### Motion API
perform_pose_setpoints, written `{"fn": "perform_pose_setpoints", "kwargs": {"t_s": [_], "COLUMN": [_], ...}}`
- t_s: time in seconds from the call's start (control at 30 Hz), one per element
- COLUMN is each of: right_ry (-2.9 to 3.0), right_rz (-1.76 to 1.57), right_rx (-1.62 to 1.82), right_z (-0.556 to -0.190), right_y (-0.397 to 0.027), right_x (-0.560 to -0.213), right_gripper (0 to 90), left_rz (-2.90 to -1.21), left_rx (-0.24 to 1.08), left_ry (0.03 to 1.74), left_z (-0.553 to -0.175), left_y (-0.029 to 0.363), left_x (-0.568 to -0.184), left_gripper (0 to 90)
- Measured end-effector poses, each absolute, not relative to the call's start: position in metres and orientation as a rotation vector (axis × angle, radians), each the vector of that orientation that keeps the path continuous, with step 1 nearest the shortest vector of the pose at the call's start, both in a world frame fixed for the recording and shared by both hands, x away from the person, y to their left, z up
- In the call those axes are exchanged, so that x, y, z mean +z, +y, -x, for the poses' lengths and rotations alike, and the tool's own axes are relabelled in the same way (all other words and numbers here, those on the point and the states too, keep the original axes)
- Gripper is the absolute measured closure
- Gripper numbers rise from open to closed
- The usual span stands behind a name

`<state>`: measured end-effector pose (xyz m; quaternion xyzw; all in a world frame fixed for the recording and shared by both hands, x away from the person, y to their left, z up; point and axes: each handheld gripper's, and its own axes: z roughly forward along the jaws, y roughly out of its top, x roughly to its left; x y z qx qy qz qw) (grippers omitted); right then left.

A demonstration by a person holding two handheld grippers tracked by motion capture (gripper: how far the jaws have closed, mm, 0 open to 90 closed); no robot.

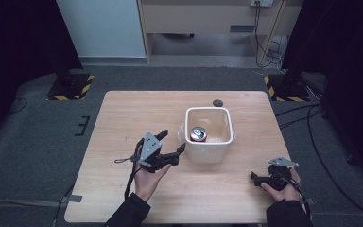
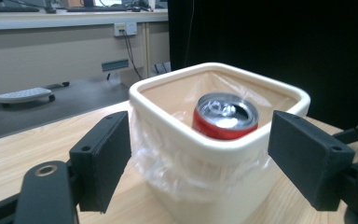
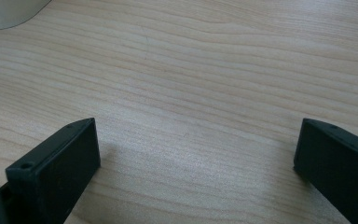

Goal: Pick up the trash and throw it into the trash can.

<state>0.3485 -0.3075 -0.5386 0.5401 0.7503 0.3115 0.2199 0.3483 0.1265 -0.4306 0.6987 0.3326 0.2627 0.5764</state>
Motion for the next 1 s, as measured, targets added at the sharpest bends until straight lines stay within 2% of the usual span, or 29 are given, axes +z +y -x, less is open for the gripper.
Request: {"fn": "perform_pose_setpoints", "kwargs": {"t_s": [0.63,1.0], "right_ry": [2.075,2.076], "right_rz": [-1.492,-1.493], "right_rx": [0.862,0.861], "right_z": [-0.349,-0.348], "right_y": [-0.308,-0.308], "right_x": [-0.539,-0.539], "right_gripper": [0.4,0.4], "left_rz": [-1.728,-1.875], "left_rx": [0.593,0.545], "left_ry": [0.876,1.096], "left_z": [-0.32,-0.316], "left_y": [0.176,0.209], "left_x": [-0.476,-0.51], "left_gripper": [17.6,14.2]}}
